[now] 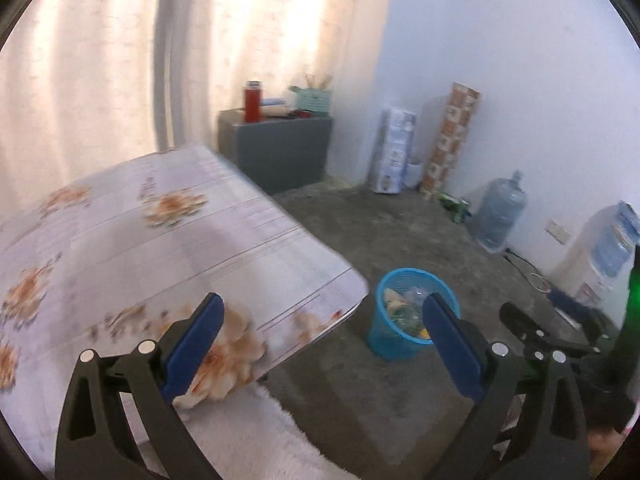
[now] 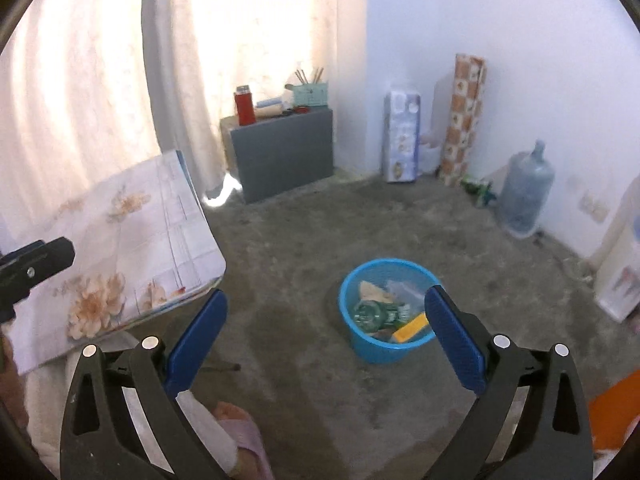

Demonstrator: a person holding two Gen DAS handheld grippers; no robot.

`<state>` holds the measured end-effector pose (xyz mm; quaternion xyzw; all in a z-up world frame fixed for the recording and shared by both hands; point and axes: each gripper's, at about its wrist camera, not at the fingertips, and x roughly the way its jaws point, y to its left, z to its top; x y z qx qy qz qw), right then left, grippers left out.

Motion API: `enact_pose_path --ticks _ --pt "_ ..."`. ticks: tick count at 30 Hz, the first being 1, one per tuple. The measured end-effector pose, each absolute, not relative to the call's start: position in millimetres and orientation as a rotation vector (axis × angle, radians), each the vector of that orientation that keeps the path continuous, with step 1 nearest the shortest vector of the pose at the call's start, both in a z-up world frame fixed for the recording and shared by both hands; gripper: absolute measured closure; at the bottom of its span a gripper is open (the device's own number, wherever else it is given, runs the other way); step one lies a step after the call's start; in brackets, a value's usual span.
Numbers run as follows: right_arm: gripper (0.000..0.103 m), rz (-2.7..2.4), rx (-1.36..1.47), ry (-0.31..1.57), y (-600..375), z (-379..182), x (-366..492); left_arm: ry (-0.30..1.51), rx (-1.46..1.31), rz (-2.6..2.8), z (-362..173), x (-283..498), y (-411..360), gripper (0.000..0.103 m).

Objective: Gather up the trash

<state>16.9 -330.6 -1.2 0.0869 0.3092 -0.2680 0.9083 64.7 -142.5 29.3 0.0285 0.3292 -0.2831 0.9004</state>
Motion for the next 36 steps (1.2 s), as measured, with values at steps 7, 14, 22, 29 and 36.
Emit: enact_pose_path --ticks 7,14,22,29,36 --pt "0.008 -0.652 0.036 0.652 -287.1 -4.8 9.3 0.642 0.161 -0.431 14.1 38.5 -128.7 0.006" --pt "0.008 -0.659 0.055 0.715 -276.4 -11.0 -1.1 0.625 0.188 -0.356 10.4 14.1 -124.0 0.006" --pt "0.008 -0.722 0.069 0.707 -282.8 -8.7 -9.4 0.616 0.257 -0.306 7.2 3.5 -135.5 0.006" --pt "0.008 -0.753 0.107 0.706 -291.6 -12.8 -19.3 0.626 0.248 -0.295 8.8 3.0 -138.0 0.006" --pt "0.008 -0.764 0.125 0.714 -295.6 -14.9 -20.3 0.636 0.243 -0.316 8.9 3.4 -141.6 0.006"
